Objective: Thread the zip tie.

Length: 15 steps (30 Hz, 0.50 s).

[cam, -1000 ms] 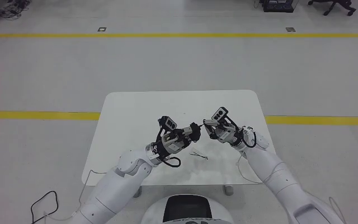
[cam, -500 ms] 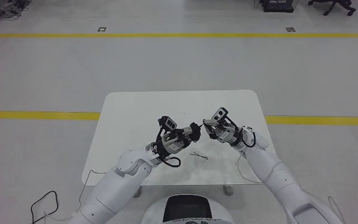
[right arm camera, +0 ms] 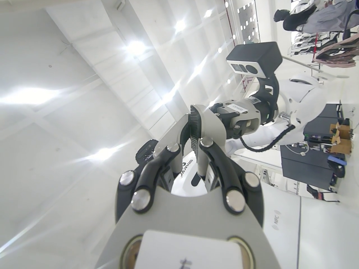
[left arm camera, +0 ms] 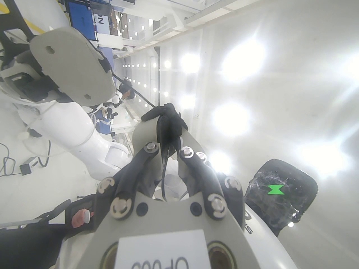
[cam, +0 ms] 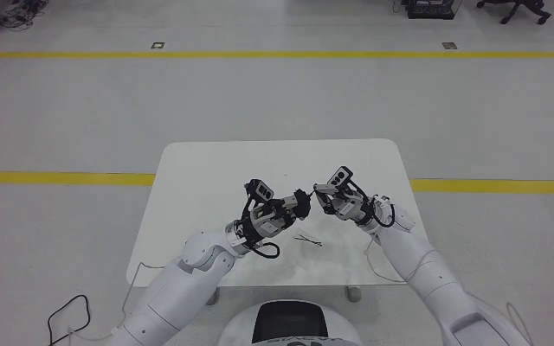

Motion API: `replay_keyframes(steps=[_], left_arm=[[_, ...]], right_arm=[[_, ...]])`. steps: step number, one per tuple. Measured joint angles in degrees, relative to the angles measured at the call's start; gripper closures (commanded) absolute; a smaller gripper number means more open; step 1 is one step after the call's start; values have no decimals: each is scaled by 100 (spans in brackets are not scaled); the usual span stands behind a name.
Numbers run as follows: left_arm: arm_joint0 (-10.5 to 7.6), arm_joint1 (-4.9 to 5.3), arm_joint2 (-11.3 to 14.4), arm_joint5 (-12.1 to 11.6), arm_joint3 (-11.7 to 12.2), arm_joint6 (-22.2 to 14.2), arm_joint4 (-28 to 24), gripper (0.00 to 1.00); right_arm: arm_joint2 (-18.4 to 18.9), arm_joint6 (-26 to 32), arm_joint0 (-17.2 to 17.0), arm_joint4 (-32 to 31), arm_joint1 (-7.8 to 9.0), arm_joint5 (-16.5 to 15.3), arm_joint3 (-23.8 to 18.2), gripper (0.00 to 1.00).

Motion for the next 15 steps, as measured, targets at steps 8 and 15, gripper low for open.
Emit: replay_keyframes(steps=[8, 15], left_arm=[[0, 0, 0, 0, 0, 0, 0, 100], [0, 0, 0, 0, 0, 0, 0, 100]], right_arm=[[24, 0, 13, -33, -30, 26, 54, 100], [36, 0, 31, -64, -60, 48, 121, 100]])
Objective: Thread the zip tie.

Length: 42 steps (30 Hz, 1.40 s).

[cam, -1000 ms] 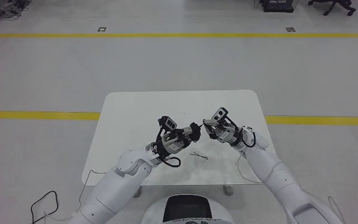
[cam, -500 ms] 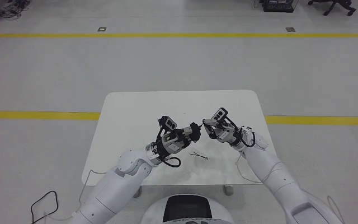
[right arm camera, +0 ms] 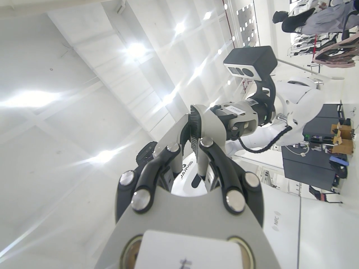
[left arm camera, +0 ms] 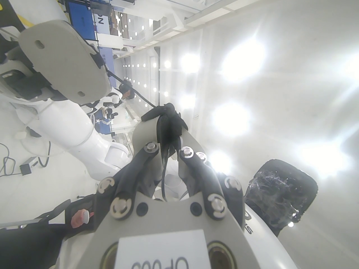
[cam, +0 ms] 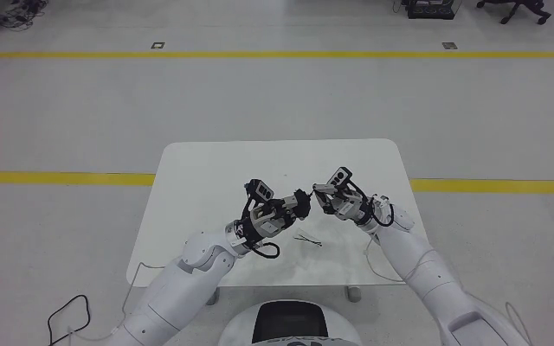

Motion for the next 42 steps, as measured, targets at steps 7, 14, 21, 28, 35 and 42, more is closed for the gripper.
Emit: replay_keyframes(steps=[7, 14, 21, 28, 35, 42], left_arm=[[0, 0, 0, 0, 0, 0, 0, 100], [0, 0, 0, 0, 0, 0, 0, 100], [0, 0, 0, 0, 0, 0, 0, 100], [0, 0, 0, 0, 0, 0, 0, 100], [0, 0, 0, 0, 0, 0, 0, 100], [0, 0, 0, 0, 0, 0, 0, 100]], right_arm=[[19, 0, 19, -29, -25, 25, 71, 100], [17, -3, 53, -118, -54, 48, 140, 100], [33, -15, 66, -174, -81, 67, 188, 100], [51, -30, 76, -220, -104, 91, 230, 100], [70, -33, 89, -252, -128, 108, 284, 100], [109, -32, 100, -271, -146, 112, 349, 100]])
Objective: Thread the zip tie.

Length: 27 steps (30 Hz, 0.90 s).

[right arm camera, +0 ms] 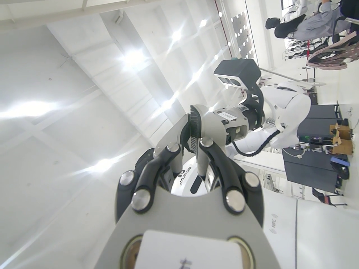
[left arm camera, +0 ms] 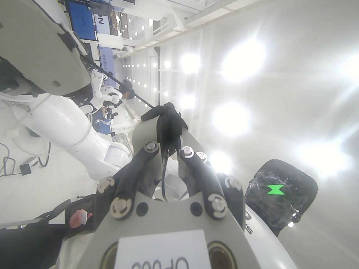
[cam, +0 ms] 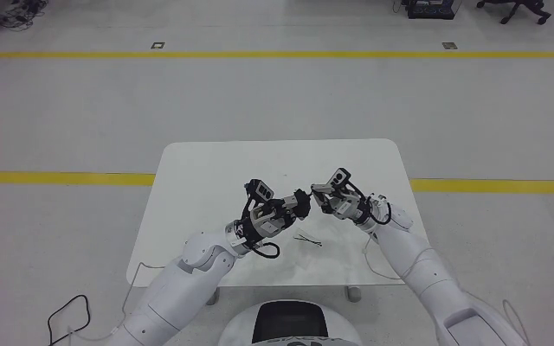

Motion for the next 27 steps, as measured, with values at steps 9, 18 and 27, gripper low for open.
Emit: replay_keyframes(steps=[9, 18, 27], left_arm=[[0, 0, 0, 0, 0, 0, 0, 100], [0, 0, 0, 0, 0, 0, 0, 100], [5, -2, 0, 7, -4, 25, -16, 100]], right_arm=[[39, -99, 33, 50, -35, 104, 182, 100], [182, -154, 102, 305, -79, 8, 464, 0], [187, -160, 98, 304, -78, 2, 458, 0]])
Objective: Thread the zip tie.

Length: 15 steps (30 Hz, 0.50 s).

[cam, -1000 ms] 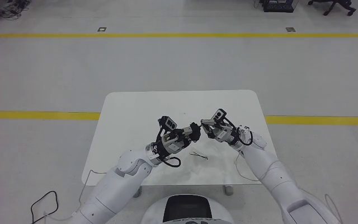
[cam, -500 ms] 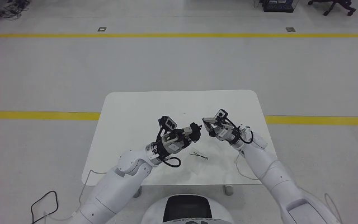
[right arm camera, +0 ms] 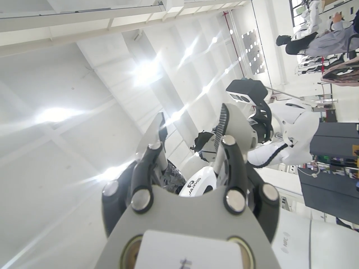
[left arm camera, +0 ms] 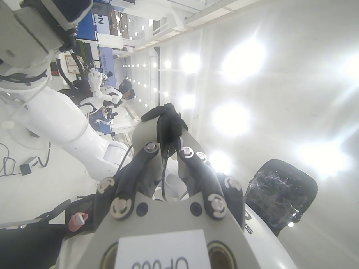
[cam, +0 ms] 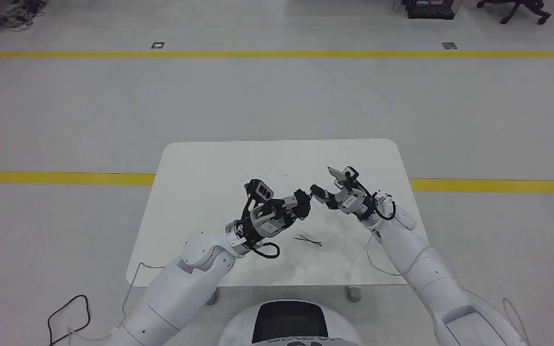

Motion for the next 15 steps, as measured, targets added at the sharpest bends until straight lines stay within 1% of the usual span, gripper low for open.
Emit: replay_keyframes(steps=[1, 2, 3, 4, 7, 12, 15], left_arm=[[12, -5, 2, 19, -13, 67, -40, 100], [29, -10, 2, 43, -29, 153, -97, 100], [58, -15, -8, 70, -50, 258, -196, 100], [81, -18, -21, 88, -67, 316, -275, 100], [147, -22, -76, 170, -130, 375, -572, 100], [215, -26, -138, 274, -277, 263, -907, 100], [200, -20, -144, 280, -285, 190, -803, 100]], right_arm=[[14, -48, -12, -38, 3, -49, -42, 0], [44, -155, -37, -121, 13, -173, -125, 0], [101, -304, -94, -257, 34, -398, -272, 0], [150, -376, -150, -349, 53, -542, -388, 0], [341, -483, -336, -598, 127, -824, -761, 0], [604, -596, -663, -863, 218, -1052, -1380, 0], [625, -578, -698, -880, 226, -1053, -1443, 0]])
